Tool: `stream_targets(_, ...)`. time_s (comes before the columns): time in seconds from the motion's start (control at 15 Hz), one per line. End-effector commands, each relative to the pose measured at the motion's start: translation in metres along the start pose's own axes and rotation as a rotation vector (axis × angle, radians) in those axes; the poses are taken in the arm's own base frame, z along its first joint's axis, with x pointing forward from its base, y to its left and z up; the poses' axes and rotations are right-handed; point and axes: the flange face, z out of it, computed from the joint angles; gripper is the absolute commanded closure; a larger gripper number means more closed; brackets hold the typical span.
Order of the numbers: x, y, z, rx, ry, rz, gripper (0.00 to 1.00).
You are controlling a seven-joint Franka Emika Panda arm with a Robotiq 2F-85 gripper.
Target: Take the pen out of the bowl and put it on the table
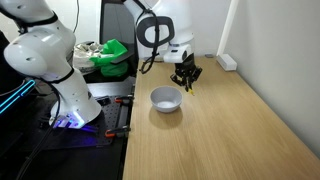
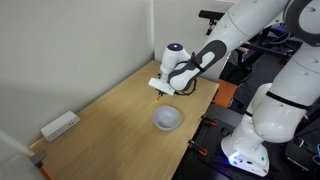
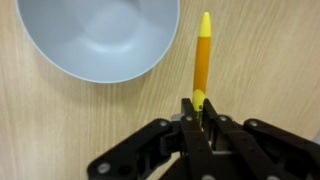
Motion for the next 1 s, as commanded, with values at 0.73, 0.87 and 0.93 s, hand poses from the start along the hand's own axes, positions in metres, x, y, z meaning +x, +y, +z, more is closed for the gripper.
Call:
stream_targets(0.73,0.129,-0.101,0.024,-0.02,-0.219,0.165,0.97)
stream_targets(0.87,0.143,-0.11,0.04,-0.033,-0.234,0.194,0.97)
stream_targets(0.93,0.148,-0.114,0.049,-0.036,-0.236,0.209,0.97)
